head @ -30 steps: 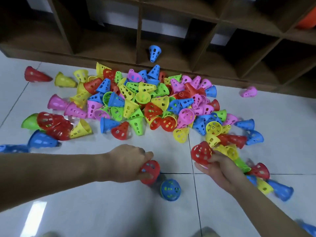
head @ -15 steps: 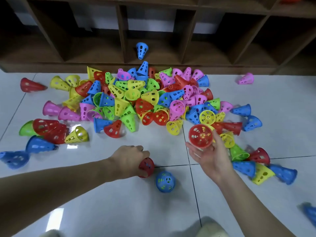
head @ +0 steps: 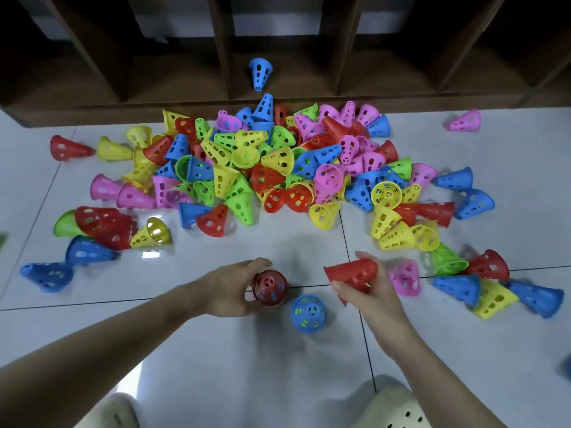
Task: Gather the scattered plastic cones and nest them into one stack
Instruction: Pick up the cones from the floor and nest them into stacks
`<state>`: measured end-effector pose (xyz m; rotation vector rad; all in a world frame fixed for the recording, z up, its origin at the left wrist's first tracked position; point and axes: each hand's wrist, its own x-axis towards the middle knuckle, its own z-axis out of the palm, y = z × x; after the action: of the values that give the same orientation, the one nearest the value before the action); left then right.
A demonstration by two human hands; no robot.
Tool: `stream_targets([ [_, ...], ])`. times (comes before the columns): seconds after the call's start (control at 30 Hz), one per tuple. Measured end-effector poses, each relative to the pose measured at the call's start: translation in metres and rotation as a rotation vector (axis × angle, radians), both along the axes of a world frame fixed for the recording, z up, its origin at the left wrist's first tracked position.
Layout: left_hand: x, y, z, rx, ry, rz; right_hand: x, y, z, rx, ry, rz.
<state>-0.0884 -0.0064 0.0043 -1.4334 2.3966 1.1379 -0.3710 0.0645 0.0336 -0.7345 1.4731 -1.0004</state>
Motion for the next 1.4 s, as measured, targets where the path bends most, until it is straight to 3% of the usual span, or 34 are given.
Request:
stream_targets([
  [0.1, 0.022, -0.011, -0.002, -0.037, -0.070, 0.125, 0.018, 0.024, -0.012, -0.107, 0.339, 0.261],
  [0.2, 0.042, -0.029, -0.014, -0.299, -0.069, 0.333, 0.027, 0.035, -0.028, -0.255, 0.632, 0.512],
  [0.4, 0.059, -0.071, -0.040, -0.523, -0.201, 0.476, 0.018, 0.032, -0.050, -0.318, 0.753, 0.632],
  [0.7, 0.041, -0.091, -0.058, -0.265, -0.247, 0.702, 0.008, 0.023, -0.076, -0.303, 0.791, 0.746],
  [0.83, 0.035, -0.077, -0.051, -0.034, -0.291, 0.709, -0.002, 0.023, -0.075, -0.285, 0.774, 0.801],
  [0.9, 0.027, -0.061, -0.037, -0.012, -0.120, 0.801, -0.019, 0.025, -0.071, -0.256, 0.704, 0.695],
  [1.0, 0.004, -0.025, -0.003, -0.029, 0.431, 1.001, -0.050, 0.021, -0.069, -0.147, 0.480, 0.177],
  [1.1, -0.013, 0.015, 0.027, -0.033, 0.711, 0.941, -0.071, 0.003, -0.071, -0.007, 0.508, -0.203],
  [1.17, -0.020, 0.036, 0.033, -0.024, 0.714, 0.819, -0.083, -0.013, -0.078, 0.115, 0.520, -0.356],
  [1.27, -0.026, 0.052, 0.021, -0.073, 0.560, 0.624, -0.094, -0.043, -0.094, 0.249, 0.422, -0.530],
  [1.4, -0.022, 0.053, -0.004, -0.164, 0.395, 0.461, -0.100, -0.075, -0.104, 0.320, 0.403, -0.513],
])
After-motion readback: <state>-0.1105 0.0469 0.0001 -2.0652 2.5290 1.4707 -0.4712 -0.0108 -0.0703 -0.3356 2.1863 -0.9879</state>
